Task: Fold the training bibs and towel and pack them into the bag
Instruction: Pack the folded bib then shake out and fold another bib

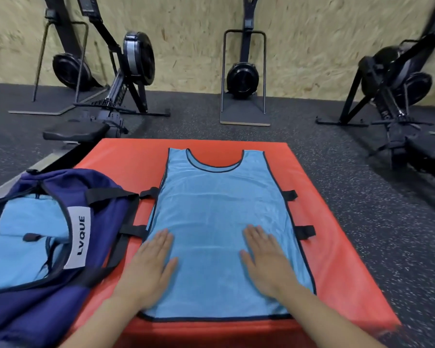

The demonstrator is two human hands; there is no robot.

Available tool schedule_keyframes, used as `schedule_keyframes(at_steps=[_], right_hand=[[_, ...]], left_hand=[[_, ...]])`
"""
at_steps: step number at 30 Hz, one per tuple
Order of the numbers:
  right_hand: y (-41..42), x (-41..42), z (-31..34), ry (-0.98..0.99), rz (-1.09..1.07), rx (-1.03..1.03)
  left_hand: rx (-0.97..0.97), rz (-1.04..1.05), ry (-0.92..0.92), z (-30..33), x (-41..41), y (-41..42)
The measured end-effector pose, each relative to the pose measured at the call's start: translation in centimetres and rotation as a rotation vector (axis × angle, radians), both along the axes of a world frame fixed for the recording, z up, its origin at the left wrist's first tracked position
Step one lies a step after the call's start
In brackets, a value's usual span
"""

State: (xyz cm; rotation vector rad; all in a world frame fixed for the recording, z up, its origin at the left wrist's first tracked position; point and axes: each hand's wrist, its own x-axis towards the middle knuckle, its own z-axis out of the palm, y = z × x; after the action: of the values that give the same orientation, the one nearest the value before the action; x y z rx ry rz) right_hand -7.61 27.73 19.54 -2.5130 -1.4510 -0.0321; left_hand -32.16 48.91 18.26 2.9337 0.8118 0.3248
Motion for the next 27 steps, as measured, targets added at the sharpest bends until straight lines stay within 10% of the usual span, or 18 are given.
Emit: schedule_keyframes(at_steps=[11, 27], right_hand=[[-13.9, 2.1, 1.3, 0.099, 0.084, -0.197], [-16.8, 1.8, 1.4, 0.201, 0.074, 0.196]], left_hand=[[-0.01, -0.178, -0.035, 0.5, -10.0, -2.2], [-0.141, -0.058, -0.264, 2.7, -11.0, -3.7]])
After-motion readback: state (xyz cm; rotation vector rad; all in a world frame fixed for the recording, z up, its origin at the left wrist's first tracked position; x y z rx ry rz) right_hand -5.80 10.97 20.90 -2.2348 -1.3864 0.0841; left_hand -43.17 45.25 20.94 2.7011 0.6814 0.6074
